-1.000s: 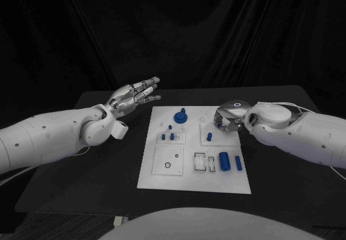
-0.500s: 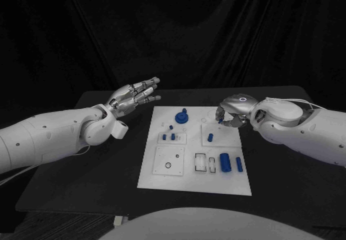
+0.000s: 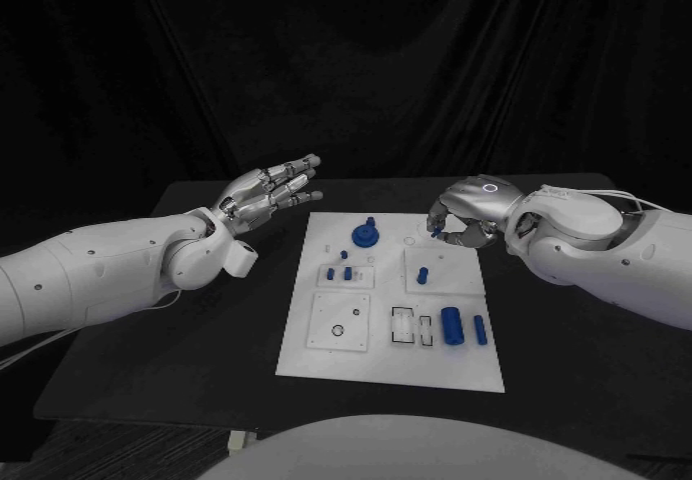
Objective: Assemble the parts on the task board
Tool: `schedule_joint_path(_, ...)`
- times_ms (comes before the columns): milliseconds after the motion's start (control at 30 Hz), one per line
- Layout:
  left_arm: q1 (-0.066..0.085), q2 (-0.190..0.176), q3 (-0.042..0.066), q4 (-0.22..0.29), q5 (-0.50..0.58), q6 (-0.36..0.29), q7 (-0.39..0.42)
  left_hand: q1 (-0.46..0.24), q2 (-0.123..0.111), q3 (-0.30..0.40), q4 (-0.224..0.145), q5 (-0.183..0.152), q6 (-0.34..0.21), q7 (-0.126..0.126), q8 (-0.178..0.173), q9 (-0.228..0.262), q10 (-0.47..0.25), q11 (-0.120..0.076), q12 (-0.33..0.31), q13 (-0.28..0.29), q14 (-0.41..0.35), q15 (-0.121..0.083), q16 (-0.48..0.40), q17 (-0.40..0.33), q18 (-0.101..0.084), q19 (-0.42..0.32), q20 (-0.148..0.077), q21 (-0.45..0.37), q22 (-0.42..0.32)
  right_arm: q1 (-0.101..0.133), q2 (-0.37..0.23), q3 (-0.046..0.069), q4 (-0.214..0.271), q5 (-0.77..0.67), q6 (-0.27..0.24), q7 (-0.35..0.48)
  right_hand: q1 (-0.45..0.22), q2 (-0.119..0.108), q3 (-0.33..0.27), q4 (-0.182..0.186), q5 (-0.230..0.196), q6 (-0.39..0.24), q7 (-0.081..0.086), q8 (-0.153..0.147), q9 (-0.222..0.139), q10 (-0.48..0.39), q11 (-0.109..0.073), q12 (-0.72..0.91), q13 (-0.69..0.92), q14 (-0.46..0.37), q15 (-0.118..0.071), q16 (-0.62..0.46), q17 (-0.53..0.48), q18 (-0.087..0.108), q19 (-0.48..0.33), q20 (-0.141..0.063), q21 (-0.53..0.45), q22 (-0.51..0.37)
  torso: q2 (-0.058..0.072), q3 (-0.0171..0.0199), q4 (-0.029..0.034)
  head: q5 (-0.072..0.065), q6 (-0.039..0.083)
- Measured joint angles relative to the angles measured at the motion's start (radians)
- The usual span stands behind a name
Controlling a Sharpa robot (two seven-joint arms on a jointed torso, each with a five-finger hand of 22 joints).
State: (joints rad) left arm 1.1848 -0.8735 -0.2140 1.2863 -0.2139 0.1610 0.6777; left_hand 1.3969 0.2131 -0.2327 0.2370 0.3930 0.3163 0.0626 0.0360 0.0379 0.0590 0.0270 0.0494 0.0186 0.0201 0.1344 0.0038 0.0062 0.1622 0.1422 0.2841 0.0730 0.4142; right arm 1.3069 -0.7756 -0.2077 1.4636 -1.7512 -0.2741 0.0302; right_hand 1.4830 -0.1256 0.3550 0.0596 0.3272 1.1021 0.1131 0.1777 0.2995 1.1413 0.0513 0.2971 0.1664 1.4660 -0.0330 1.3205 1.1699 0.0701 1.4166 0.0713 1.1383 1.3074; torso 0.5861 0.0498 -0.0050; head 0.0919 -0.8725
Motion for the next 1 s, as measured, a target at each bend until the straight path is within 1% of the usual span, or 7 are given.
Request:
schedule_joint_path(200,-0.001,0.000,0.000,0.001,0.000,0.000,0.000,0.000,0.000,0.000,0.000,0.000,0.000,0.000,0.000,0.000,0.000,0.000,0.000,0.000,0.000,0.000,0.000,0.000,0.000,-0.004,-0.004,0.000,-0.019,0.001,0.013,0.000,0.071,0.000,0.003,0.000,0.000,0.000,0.007,-0.001,-0.004,0.000,0.000,-0.008,-0.002,0.000,0.000,-0.007,-0.005,0.000,0.000,0.000,0.000,0.000,0.000,0.000,0.000,0.000,0.000,0.0006,0.0001,0.005,0.000)
schedule_joint_path(300,-0.001,0.000,0.000,0.002,0.000,0.000,0.000,0.000,0.000,0.000,0.000,0.000,0.000,0.000,0.000,0.000,0.000,0.000,0.000,0.000,0.000,0.000,0.000,0.000,0.000,-0.004,-0.004,0.000,-0.023,0.001,0.032,0.000,0.095,0.000,0.008,-0.001,0.000,0.000,0.007,-0.001,-0.004,0.000,0.000,-0.008,-0.003,0.000,0.000,-0.007,-0.006,0.000,0.000,0.000,0.001,0.000,0.000,0.000,0.000,0.000,0.001,0.0015,0.0005,0.007,0.000)
schedule_joint_path(400,-0.002,0.000,0.000,0.004,0.000,0.000,0.000,0.000,0.000,0.000,0.000,0.000,0.000,0.000,0.000,0.000,0.000,0.000,0.000,0.000,0.000,0.000,0.000,0.000,0.000,-0.004,-0.004,0.000,-0.022,0.001,0.054,0.000,0.105,0.000,0.016,-0.001,0.000,0.000,0.009,-0.004,-0.004,0.000,0.000,-0.009,-0.004,0.000,0.000,-0.008,-0.007,0.000,0.000,0.000,0.002,0.000,0.000,0.000,0.000,0.000,0.001,0.0022,0.0005,0.009,0.000)
schedule_joint_path(500,-0.002,0.000,0.000,0.006,0.000,0.001,0.000,0.000,0.000,0.000,0.000,0.000,0.000,0.000,0.000,0.000,0.000,0.000,0.000,0.000,0.000,0.000,0.000,0.000,0.000,-0.004,-0.004,0.000,-0.022,-0.004,0.080,0.000,0.106,0.000,0.024,0.000,0.000,0.000,0.011,-0.003,-0.004,0.000,0.000,-0.009,-0.004,0.000,0.000,-0.008,-0.007,0.000,0.000,0.000,0.002,0.000,0.000,0.000,0.000,0.000,0.001,0.0022,0.0005,0.011,0.000)
schedule_joint_path(733,-0.004,-0.001,0.000,0.010,0.000,0.001,0.000,0.000,0.000,0.000,0.000,0.000,0.000,0.000,0.000,0.000,0.000,0.000,0.000,0.000,0.000,0.000,0.000,0.000,0.000,-0.006,-0.006,-0.004,-0.023,-0.027,0.134,0.000,0.088,0.000,0.042,0.000,0.000,0.000,0.015,-0.004,-0.006,0.000,0.000,-0.011,-0.006,0.000,0.000,-0.013,-0.010,0.000,0.000,0.000,0.005,0.000,0.000,0.000,0.000,0.001,0.001,0.0016,0.0007,0.012,0.000)
schedule_joint_path(900,-0.005,-0.006,0.000,0.014,0.000,0.001,0.000,0.000,0.000,0.000,0.000,0.000,0.000,0.000,0.000,0.000,0.000,0.000,0.000,0.000,0.000,0.000,0.000,0.000,0.000,-0.011,-0.004,-0.004,-0.031,-0.051,0.163,0.000,0.071,-0.001,0.051,0.001,0.000,0.000,0.016,-0.005,-0.008,0.000,0.000,-0.012,-0.007,0.000,0.000,-0.014,-0.010,0.000,0.000,0.000,0.007,0.000,0.000,0.000,0.000,0.001,0.000,0.0004,0.0017,0.019,0.000)
schedule_joint_path(1000,-0.005,-0.010,0.000,0.018,0.000,0.001,0.000,0.000,0.000,0.000,0.000,0.000,0.000,0.000,0.000,0.000,0.000,0.000,0.000,0.000,0.000,0.000,0.000,0.000,0.000,-0.016,-0.007,-0.008,-0.041,-0.061,0.176,0.000,0.061,-0.005,0.056,0.001,0.000,0.000,0.019,-0.008,-0.008,-0.003,0.002,-0.012,-0.007,0.000,0.000,-0.014,-0.010,0.000,0.000,0.000,0.007,0.000,0.000,0.000,0.000,0.001,0.000,-0.0002,0.0024,0.025,0.000)
